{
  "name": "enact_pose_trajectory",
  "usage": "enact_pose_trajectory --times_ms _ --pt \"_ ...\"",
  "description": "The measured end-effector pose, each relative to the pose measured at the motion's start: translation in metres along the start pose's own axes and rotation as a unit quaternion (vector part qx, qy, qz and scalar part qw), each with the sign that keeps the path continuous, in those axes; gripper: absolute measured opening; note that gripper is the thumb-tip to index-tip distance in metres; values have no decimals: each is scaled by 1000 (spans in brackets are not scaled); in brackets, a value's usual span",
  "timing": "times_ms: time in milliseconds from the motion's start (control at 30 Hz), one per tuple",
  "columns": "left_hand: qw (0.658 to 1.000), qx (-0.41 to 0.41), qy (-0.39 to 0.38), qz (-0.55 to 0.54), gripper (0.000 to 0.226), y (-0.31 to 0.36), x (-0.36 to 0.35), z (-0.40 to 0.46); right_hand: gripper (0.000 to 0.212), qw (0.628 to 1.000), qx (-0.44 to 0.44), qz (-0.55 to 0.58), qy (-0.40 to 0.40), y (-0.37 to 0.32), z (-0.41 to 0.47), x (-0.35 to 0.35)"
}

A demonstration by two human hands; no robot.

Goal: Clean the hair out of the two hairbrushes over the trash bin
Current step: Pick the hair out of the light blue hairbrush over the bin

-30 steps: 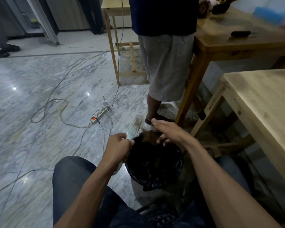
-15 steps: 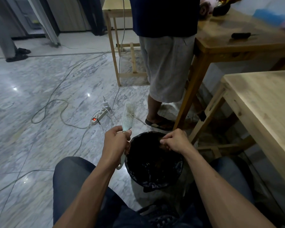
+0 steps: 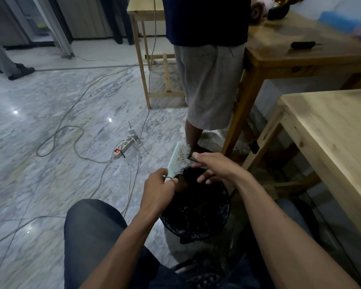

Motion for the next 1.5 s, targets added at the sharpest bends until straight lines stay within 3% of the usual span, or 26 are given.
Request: enact_pose_trajectory --times_ms 67,167,267,367,433,533,700,867,1133,1333,1400,1500 --pt "1000 -3 -8 5 15 3 -3 0 38 999 29 11 -31 4 4 -9" --pt "1000 -9 -7 25 14 2 -1 2 17 995 83 62 16 7 8 -13" --pt "999 -5 6 35 10 0 4 4 13 990 100 69 66 9 8 -10" --pt "997 -2 69 33 10 -1 17 9 13 985 105 77 110 12 6 0" --pt "993 -4 103 49 20 -2 30 14 12 983 105 84 126 17 6 8" --pt "992 -30 63 105 22 4 36 14 11 989 97 49 97 20 7 9" --pt "982 -67 25 172 21 10 19 5 46 996 34 -47 67 4 0 -1" --pt "980 -80 15 183 18 11 10 0 57 996 65 -21 56 -7 -5 -4" --pt "976 -97 -5 193 10 13 3 -2 14 990 73 72 101 -6 9 -11" --pt "979 -83 33 182 8 12 14 3 12 981 69 92 154 3 8 2" --pt "978 -100 12 182 6 15 11 1 20 983 69 84 146 6 11 2" --pt "974 -133 -26 183 5 17 -2 -3 48 990 63 114 57 2 16 -11"
Point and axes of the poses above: each hand's wrist, its own z-axis towards the middle knuckle, its own x-axis out of the back of the hand, y = z × x, the point moved 2 cm from there along z, towards the middle knuckle, and after that the axes turned 12 degrees about -x, right-handed, at the moved point
